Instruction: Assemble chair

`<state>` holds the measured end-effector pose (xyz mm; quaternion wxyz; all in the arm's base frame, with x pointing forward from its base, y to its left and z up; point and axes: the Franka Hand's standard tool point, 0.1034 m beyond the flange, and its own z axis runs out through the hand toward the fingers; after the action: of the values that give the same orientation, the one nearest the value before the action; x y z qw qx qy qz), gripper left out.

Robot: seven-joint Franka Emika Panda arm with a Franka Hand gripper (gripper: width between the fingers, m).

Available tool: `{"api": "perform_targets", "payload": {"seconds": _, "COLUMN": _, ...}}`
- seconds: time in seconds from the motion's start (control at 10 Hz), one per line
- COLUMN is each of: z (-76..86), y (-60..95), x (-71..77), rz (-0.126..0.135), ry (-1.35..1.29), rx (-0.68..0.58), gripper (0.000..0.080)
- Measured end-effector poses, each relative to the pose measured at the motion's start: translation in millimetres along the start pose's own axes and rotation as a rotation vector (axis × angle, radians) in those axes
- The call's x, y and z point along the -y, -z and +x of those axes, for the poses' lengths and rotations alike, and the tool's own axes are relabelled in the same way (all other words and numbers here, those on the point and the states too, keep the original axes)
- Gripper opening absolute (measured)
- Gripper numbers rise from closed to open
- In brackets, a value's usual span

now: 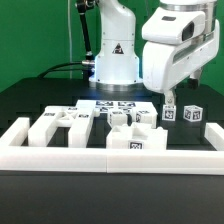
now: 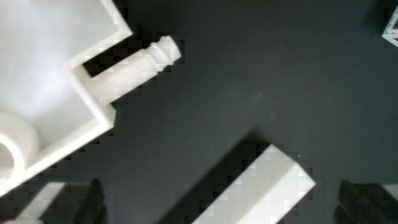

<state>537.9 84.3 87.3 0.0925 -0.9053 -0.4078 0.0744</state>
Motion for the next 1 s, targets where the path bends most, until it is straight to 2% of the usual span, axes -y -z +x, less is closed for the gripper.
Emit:
{"api": "perform_targets", "payload": {"seconds": 0.6, "z": -1.4, "y": -0.8, "x": -0.5, "rz": 0.000, "ry": -0.004, "rx": 0.002, "gripper": 0.0650}}
{"api": "perform_targets", "payload": {"seconds": 0.7, "z": -2.8, "y": -1.9, "x": -2.5, "rz": -0.008, "ry": -0.086, "rx": -0.002, "gripper": 0.0650}}
{"api": "perform_targets", "payload": {"seconds": 0.9, "z": -9.1, "y": -2.5, "x": -13.9, "rz": -0.009, "ry": -0.150, "rx": -0.002, "gripper": 0.0650}}
{"api": "perform_targets", "payload": {"seconds": 1.0, "z": -10.3, "y": 0.4, "x": -21.7, "rz": -0.001, "ry": -0.197, "rx": -0.006, "gripper": 0.0650}}
